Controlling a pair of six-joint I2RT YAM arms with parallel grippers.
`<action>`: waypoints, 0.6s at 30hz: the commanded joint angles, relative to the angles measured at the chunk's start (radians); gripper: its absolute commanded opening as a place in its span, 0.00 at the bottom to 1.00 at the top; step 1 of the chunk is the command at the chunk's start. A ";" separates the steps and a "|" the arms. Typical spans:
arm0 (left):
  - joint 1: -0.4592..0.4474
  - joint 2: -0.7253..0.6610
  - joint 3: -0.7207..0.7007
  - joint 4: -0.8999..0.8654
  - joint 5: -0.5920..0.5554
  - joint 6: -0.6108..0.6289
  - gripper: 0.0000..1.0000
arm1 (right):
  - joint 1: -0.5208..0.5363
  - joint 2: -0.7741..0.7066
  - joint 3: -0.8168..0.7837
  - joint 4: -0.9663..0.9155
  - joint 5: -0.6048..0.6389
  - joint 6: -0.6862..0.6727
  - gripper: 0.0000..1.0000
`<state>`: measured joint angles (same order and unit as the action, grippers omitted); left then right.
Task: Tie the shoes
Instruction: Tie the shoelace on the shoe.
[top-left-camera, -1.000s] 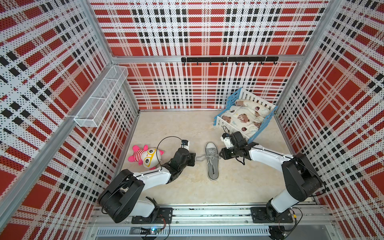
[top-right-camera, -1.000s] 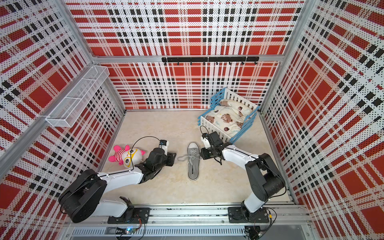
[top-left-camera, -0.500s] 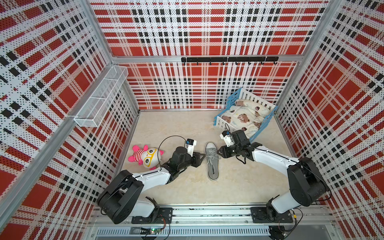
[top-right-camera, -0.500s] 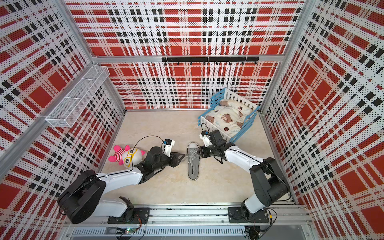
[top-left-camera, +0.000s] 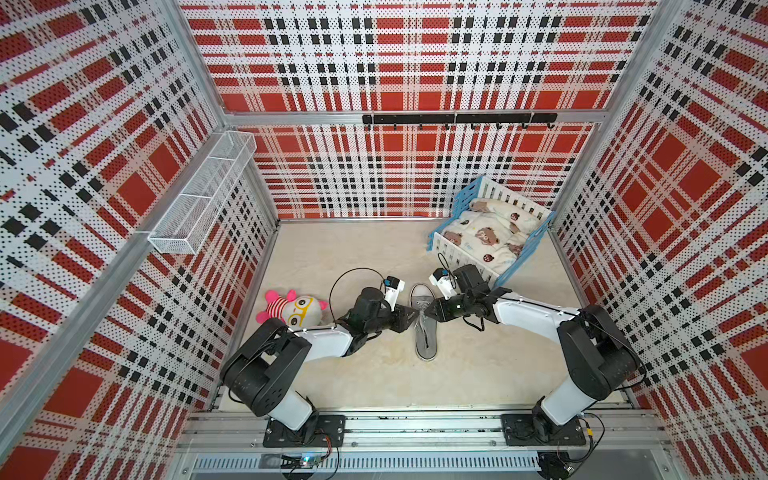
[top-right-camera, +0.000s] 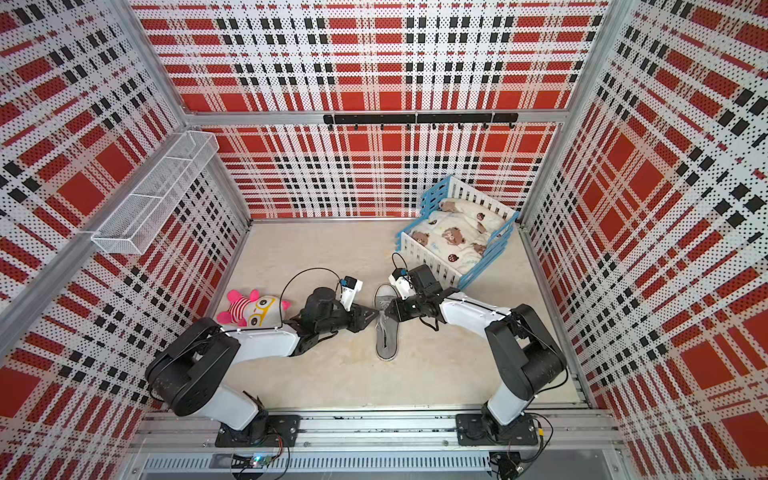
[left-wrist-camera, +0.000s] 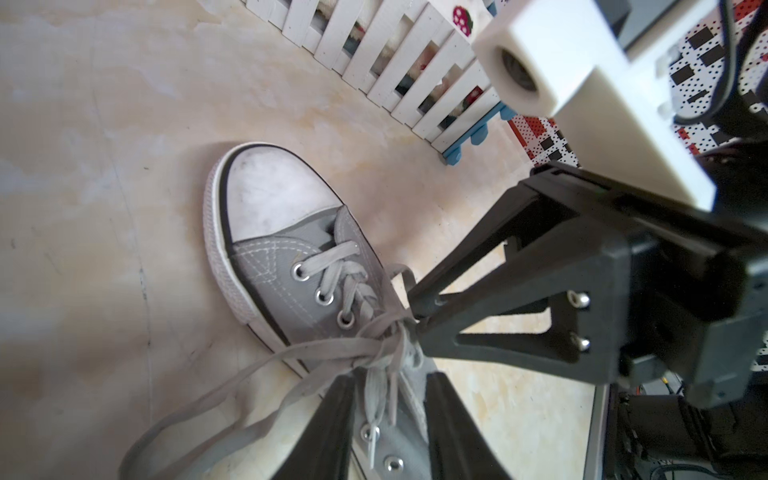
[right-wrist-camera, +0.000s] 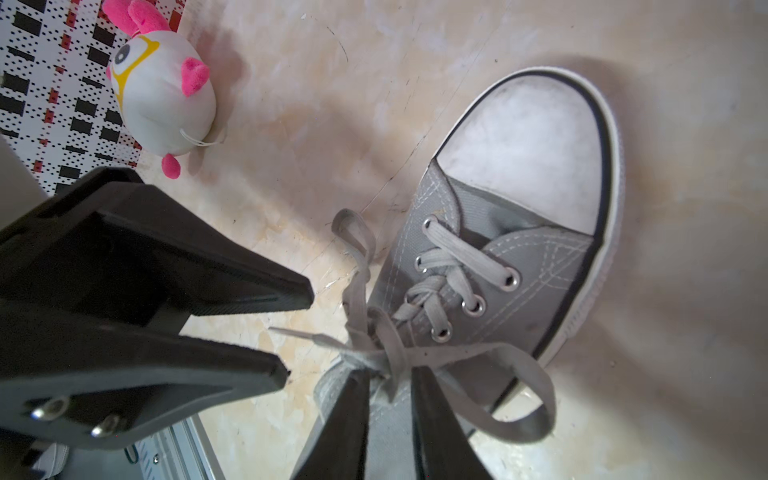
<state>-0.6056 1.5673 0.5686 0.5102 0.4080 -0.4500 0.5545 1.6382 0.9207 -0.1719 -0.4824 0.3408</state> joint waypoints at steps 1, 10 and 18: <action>0.002 0.023 0.029 0.024 0.013 0.008 0.31 | 0.005 0.015 -0.003 0.019 -0.001 0.003 0.24; 0.007 0.054 0.047 0.025 0.013 0.013 0.16 | 0.006 0.026 -0.001 0.014 0.008 0.001 0.22; 0.031 0.009 0.019 0.027 0.007 0.007 0.01 | 0.007 0.036 -0.003 0.012 0.033 0.003 0.18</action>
<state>-0.5884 1.6093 0.5957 0.5159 0.4137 -0.4461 0.5552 1.6608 0.9207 -0.1688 -0.4675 0.3412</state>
